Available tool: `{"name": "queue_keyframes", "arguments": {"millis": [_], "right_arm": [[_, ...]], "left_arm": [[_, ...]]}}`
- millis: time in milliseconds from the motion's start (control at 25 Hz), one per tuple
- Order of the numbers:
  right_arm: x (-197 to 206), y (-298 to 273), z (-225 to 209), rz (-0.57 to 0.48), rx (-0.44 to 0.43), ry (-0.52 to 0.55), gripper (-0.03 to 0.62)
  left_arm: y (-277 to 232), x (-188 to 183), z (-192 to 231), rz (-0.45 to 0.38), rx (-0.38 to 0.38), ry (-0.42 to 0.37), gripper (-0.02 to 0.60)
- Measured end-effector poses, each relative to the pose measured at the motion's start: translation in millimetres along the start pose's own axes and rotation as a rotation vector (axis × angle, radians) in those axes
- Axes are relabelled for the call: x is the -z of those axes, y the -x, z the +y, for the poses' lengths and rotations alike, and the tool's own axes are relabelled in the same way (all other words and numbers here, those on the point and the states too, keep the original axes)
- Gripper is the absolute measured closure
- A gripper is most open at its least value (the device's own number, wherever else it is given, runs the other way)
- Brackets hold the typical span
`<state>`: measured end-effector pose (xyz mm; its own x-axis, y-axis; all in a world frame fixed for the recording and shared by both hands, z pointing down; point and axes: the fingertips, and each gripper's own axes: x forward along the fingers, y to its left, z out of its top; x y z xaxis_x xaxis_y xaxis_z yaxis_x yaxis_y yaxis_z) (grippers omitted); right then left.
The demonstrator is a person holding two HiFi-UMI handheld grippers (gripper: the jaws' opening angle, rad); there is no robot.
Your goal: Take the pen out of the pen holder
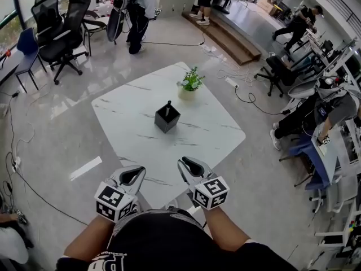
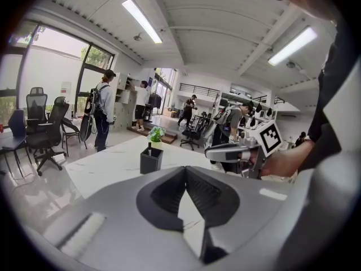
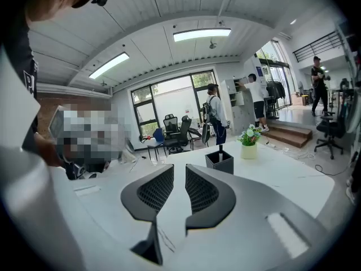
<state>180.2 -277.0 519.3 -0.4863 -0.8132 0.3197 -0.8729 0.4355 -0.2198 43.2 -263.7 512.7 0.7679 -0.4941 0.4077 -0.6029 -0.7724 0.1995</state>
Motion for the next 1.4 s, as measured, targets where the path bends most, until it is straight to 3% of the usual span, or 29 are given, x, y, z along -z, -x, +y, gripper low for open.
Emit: {"name": "queue_keyframes", "arguments": {"millis": [400,1400], "right_arm": [[-14,-61,-50,0.049,0.044,0.081,0.534],[-14,-210,-146,0.223,0.108,0.108,0.534]], "left_arm": [[10,16,15,0.01,-0.053,0.042,0.525],[34,31,43,0.02,-0.178,0.097,0.525]]}}
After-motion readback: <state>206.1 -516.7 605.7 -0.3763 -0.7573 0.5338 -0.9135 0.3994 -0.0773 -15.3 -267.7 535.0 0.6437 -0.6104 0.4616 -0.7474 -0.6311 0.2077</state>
